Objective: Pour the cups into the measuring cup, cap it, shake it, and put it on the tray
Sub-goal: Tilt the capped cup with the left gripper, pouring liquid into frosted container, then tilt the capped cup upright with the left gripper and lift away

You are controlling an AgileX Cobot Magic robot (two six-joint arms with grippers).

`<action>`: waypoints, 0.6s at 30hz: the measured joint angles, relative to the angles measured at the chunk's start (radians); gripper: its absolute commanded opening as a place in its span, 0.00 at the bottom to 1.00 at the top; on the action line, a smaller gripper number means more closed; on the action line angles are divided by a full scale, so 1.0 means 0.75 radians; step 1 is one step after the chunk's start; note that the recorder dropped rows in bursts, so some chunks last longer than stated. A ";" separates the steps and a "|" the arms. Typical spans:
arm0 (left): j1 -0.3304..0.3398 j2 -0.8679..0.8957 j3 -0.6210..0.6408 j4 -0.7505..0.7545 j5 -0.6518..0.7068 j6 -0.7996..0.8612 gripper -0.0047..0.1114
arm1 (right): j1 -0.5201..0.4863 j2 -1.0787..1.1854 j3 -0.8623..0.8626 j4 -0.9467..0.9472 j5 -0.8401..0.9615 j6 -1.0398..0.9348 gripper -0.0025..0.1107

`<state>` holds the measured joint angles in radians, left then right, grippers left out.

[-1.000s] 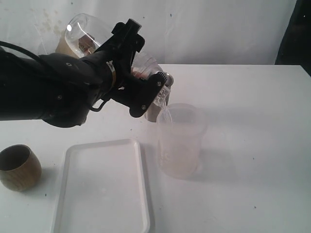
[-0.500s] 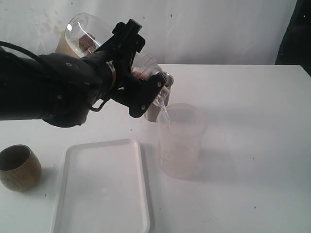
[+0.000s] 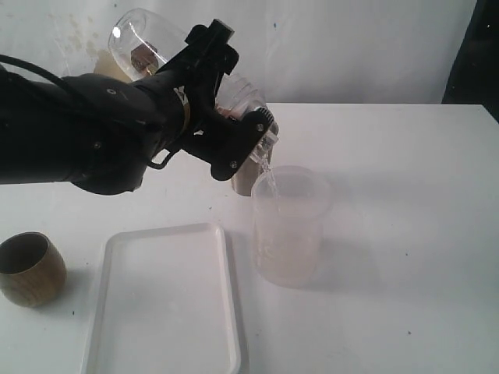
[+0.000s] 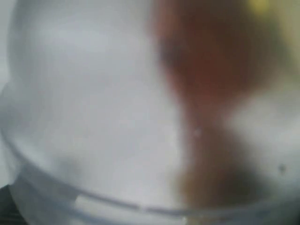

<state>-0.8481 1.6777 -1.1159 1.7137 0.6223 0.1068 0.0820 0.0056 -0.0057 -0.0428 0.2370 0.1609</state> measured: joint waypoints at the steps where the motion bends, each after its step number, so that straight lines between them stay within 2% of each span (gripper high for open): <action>1: -0.003 0.000 0.000 0.000 0.000 0.006 0.04 | 0.000 0.000 0.000 0.000 0.000 0.000 0.02; 18: -0.025 0.000 0.000 0.000 -0.003 0.041 0.04 | 0.000 0.000 0.000 0.000 0.000 0.000 0.02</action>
<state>-0.8665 1.6777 -1.1159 1.7137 0.6200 0.1378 0.0820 0.0056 -0.0057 -0.0428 0.2370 0.1609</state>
